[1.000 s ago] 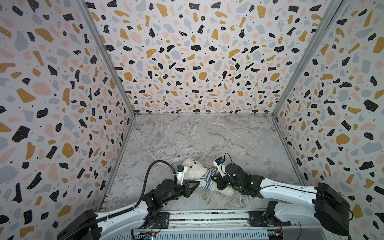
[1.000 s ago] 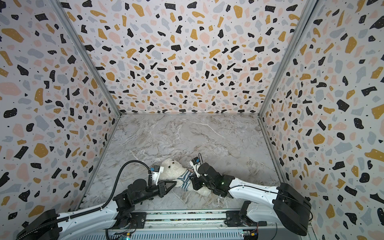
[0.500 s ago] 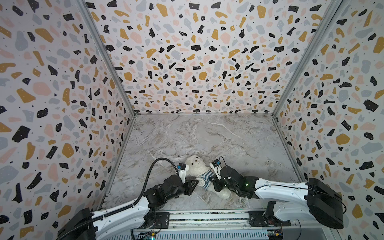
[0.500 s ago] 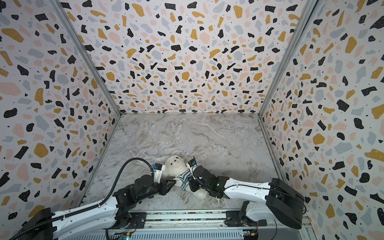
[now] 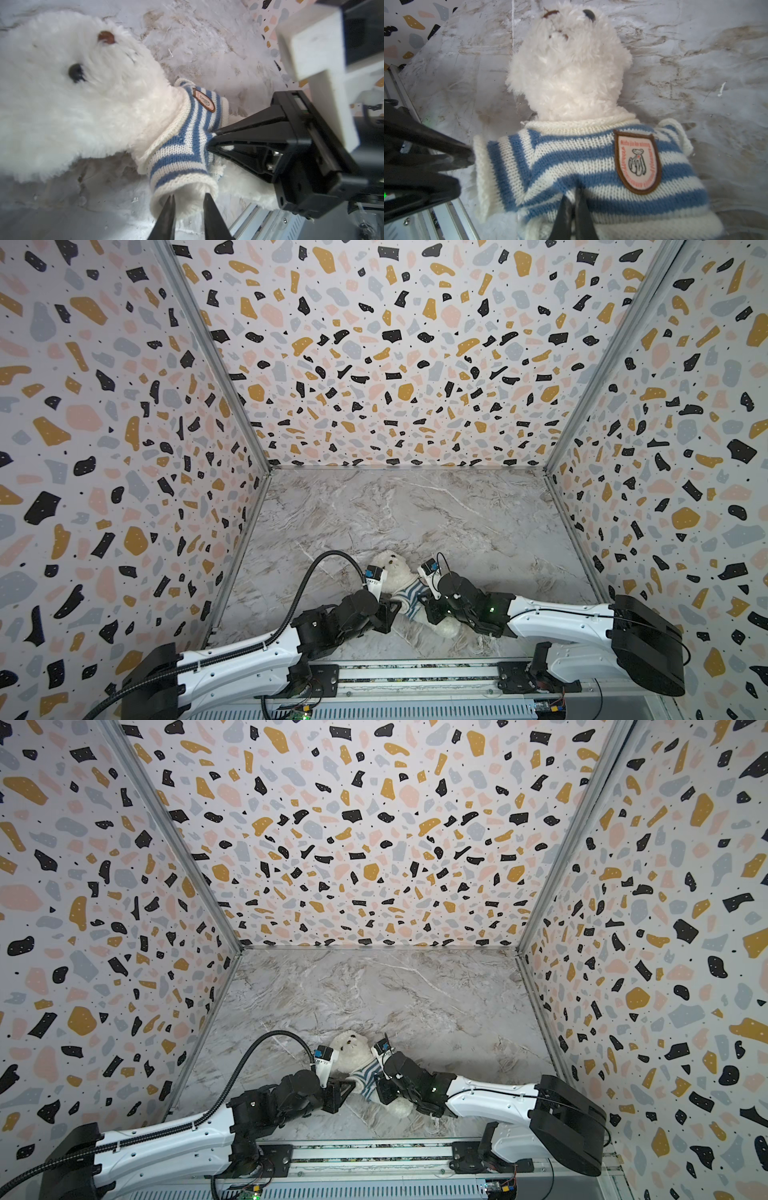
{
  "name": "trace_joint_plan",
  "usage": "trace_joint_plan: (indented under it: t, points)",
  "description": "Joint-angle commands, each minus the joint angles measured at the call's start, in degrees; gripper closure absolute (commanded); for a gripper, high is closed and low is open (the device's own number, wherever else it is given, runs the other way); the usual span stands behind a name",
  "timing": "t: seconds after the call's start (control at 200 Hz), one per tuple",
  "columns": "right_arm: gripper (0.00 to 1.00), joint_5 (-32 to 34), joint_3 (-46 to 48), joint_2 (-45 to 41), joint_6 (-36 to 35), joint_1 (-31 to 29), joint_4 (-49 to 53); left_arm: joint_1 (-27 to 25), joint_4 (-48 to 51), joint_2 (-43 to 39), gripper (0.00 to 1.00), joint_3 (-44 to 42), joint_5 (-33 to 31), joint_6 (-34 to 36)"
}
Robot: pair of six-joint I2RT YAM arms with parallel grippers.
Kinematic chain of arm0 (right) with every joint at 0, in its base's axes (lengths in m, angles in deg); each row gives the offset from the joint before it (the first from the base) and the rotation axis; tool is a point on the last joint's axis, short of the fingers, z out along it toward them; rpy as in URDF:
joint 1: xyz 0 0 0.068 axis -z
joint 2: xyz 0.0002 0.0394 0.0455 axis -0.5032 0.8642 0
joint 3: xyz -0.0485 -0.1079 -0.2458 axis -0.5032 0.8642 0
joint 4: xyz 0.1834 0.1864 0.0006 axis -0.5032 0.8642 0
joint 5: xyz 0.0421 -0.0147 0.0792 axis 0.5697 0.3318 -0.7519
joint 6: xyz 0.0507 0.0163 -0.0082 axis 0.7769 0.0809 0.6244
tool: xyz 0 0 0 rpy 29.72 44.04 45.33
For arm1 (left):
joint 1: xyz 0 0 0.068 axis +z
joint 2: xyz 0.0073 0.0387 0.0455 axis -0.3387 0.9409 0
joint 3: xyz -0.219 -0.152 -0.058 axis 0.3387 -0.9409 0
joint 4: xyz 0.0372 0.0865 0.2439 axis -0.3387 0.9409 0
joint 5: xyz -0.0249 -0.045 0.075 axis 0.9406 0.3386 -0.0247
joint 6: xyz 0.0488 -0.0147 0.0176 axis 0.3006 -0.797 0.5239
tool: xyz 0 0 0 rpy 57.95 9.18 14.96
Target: Dress the teddy bear
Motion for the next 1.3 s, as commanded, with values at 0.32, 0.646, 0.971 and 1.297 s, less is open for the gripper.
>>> trace_joint_plan:
  t: [0.32, 0.646, 0.971, 1.297]
  points:
    - [1.00, 1.0, -0.8, 0.4, -0.2, -0.6, 2.8, -0.7, -1.6, 6.6, 0.71, 3.1, -0.5, 1.8]
    - [1.00, 0.8, -1.2, 1.1, -0.2, -0.7, 2.4, -2.6, -1.1, 6.1, 0.80, 3.5, -0.5, 1.9]
    - [1.00, 0.6, -1.2, 1.5, -0.4, -0.7, 1.7, -3.3, -1.2, 6.3, 0.79, 3.4, -1.2, 1.0]
    - [1.00, 0.4, -1.0, 0.8, -0.6, -0.7, 1.7, -3.4, -1.5, 10.8, 0.76, 4.9, -5.2, 0.9]
